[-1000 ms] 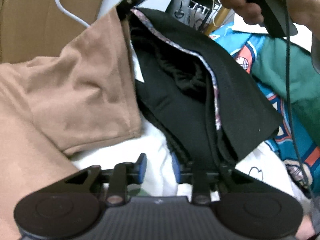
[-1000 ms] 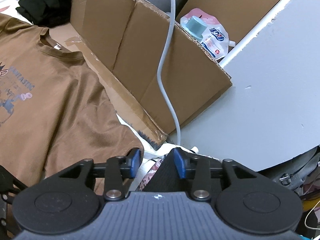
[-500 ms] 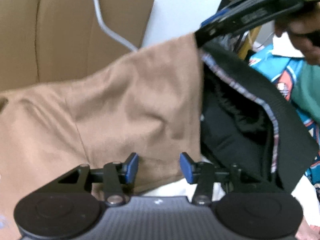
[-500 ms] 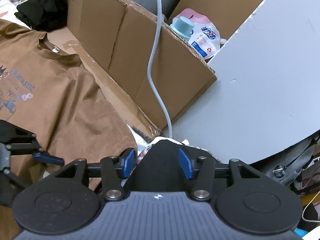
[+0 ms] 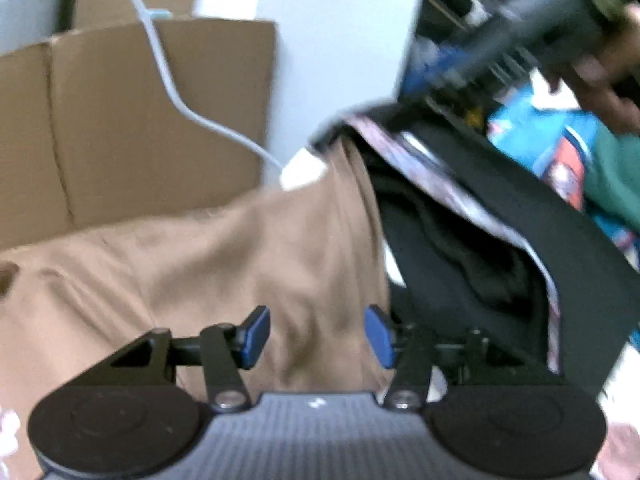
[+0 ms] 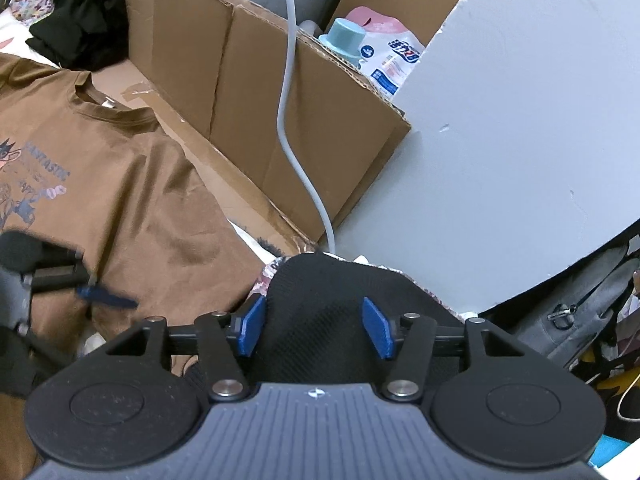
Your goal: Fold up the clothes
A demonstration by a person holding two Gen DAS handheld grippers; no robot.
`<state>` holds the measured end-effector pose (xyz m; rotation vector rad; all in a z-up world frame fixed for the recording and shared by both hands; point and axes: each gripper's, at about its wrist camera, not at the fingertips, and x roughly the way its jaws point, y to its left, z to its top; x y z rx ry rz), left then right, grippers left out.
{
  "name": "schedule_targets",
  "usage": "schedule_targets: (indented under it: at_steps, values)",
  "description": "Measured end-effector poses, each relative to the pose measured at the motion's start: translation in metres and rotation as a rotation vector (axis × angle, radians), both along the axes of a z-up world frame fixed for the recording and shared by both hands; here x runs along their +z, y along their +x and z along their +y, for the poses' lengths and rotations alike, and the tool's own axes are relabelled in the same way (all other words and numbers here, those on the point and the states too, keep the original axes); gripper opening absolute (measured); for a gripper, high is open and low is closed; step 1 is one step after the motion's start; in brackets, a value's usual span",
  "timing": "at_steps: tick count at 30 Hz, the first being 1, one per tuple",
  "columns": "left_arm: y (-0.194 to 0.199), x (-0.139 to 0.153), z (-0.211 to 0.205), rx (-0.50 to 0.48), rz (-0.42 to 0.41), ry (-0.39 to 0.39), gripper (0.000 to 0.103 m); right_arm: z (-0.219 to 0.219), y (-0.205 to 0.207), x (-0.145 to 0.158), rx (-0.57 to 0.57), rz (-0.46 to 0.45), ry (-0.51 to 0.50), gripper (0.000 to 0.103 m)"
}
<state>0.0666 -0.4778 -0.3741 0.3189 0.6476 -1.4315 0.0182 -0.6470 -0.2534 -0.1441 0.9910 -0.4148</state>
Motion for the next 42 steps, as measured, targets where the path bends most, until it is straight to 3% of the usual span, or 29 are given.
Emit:
schedule_targets:
  at_steps: [6, 12, 20, 35, 42]
  values:
    - [0.018, 0.001, -0.023, 0.091, -0.033, -0.004, 0.055, -0.002, -0.005, 0.003, 0.004, -0.017, 0.011, 0.059]
    - [0.017, -0.009, -0.033, 0.072, -0.03, 0.04, 0.055, -0.006, -0.01, 0.001, 0.008, -0.034, 0.034, 0.059]
    - [0.006, -0.008, -0.048, 0.051, -0.026, 0.035, 0.055, -0.005, -0.015, 0.001, 0.021, -0.05, 0.048, 0.059]
    - [0.0, 0.024, -0.006, 0.002, -0.006, -0.009, 0.06, 0.015, -0.009, 0.018, 0.025, -0.083, 0.052, 0.061]
    - [0.02, 0.04, 0.027, 0.063, -0.032, -0.009, 0.063, 0.034, -0.002, 0.022, 0.031, -0.087, 0.101, 0.061]
